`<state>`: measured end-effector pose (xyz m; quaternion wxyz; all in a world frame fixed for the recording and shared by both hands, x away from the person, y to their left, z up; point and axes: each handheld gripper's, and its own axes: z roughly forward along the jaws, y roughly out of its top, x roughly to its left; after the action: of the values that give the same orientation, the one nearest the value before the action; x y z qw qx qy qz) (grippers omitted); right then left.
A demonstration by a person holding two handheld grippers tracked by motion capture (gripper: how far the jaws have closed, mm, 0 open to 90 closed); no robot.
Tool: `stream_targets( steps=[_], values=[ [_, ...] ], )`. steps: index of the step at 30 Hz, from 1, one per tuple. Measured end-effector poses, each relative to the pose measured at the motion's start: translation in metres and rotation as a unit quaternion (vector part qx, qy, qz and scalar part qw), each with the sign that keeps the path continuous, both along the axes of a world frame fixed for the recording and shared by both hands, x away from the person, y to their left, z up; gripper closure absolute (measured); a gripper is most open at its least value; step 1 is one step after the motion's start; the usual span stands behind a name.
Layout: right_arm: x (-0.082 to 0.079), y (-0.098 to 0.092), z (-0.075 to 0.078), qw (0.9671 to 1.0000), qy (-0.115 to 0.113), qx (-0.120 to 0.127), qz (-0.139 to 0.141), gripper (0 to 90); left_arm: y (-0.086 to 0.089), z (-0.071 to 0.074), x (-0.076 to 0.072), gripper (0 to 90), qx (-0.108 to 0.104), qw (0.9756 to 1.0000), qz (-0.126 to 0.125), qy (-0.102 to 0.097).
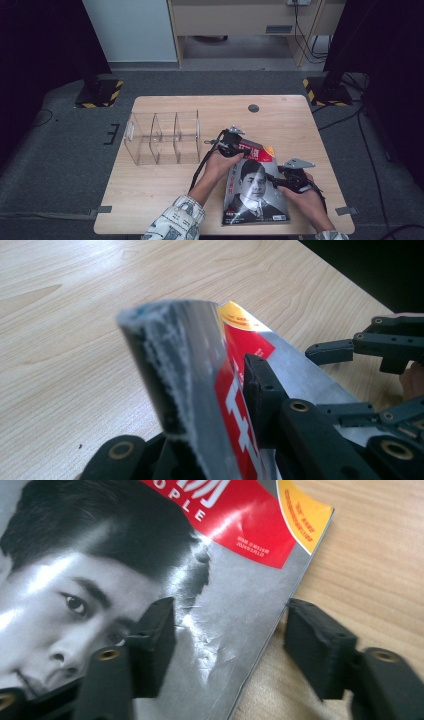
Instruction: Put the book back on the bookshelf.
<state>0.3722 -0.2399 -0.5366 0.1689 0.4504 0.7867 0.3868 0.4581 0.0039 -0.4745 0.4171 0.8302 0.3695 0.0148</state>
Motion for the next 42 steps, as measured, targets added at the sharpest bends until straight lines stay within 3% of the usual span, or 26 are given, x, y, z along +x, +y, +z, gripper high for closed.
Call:
stream_targets(
  steps=[3,8,12,17,19,30,42],
  values=[
    [0.0,-0.001,0.001,0.9999,0.012,0.011,-0.006,31.3,0.0,0.002,-0.001,81.7,-0.003,1.0,-0.002,-0.002],
    [0.002,-0.018,0.008,0.9984,0.0,0.039,-0.041,31.1,-0.002,0.006,-0.001,83.3,-0.008,0.9999,-0.008,0.002],
    [0.002,-0.027,0.011,0.9971,0.005,0.049,-0.059,31.7,-0.003,0.01,-0.002,84.0,-0.011,0.9999,-0.008,0.007],
    [0.002,-0.039,0.017,0.9939,-0.007,0.06,-0.092,31.6,-0.005,0.021,-0.003,85.3,-0.01,0.9999,-0.014,-0.001],
    [0.001,-0.045,0.017,0.9921,-0.008,0.058,-0.111,31.4,-0.004,0.028,-0.005,85.8,-0.013,0.9998,-0.014,-0.007],
    [0.003,-0.054,0.015,0.9878,-0.004,0.044,-0.149,31.2,-0.001,0.052,-0.009,86.5,-0.022,0.9991,-0.013,-0.035],
    [0.003,-0.049,0.01,0.9901,0.004,0.016,-0.139,30.4,0.01,0.076,-0.017,86.5,-0.035,0.9976,-0.011,-0.059]
  ],
)
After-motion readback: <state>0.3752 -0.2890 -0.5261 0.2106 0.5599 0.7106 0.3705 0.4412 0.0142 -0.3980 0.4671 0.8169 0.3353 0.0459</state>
